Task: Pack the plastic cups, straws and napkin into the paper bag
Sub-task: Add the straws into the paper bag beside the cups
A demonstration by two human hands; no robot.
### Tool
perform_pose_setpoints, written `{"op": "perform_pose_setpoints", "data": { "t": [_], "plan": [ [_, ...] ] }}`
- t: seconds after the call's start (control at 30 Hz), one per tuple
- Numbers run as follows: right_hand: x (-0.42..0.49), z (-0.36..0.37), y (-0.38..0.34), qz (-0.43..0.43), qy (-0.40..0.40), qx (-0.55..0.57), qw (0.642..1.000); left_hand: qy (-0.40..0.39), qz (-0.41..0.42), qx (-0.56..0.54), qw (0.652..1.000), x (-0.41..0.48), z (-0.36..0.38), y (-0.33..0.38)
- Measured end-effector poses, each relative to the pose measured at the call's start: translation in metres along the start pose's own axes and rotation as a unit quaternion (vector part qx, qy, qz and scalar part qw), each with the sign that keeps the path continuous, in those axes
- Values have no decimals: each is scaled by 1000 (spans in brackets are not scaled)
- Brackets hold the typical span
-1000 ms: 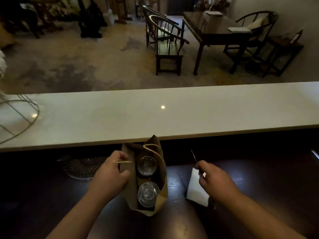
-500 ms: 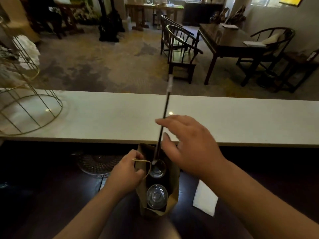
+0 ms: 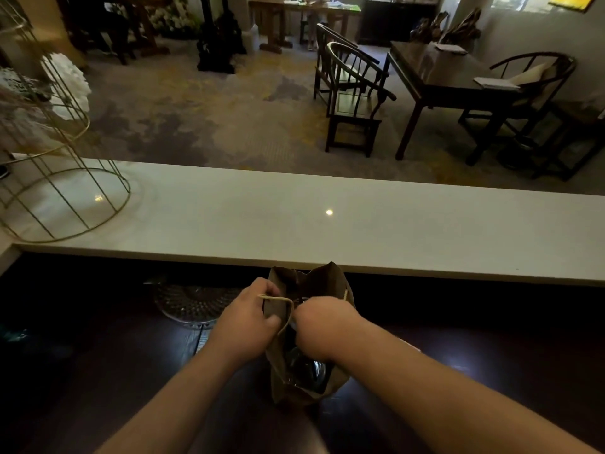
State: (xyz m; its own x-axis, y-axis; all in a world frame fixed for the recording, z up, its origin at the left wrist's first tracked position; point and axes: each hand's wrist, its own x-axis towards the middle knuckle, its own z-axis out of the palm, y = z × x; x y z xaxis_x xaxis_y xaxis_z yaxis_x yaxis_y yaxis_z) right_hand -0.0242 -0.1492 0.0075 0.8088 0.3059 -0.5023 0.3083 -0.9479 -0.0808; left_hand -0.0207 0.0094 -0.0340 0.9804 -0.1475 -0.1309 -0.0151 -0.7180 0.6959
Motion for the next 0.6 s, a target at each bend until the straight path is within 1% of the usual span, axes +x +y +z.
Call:
{"op": "perform_pose_setpoints", "data": {
  "t": [0.13,0.23,0.33,0.6],
  "plan": [
    [16,10,-6,6,-120,5,993,-5,-7,2,1000,2,0,-1],
    [31,16,-9,6,-169,24,985,-4,-10,4,1000,3,0,-2],
    [48,24,-6,24,-163,60,985,-5,-10,4,1000,3,1,-2],
    [84,47,12,81,-119,112,983,4,-6,3,1000,2,2,0]
  ]
}}
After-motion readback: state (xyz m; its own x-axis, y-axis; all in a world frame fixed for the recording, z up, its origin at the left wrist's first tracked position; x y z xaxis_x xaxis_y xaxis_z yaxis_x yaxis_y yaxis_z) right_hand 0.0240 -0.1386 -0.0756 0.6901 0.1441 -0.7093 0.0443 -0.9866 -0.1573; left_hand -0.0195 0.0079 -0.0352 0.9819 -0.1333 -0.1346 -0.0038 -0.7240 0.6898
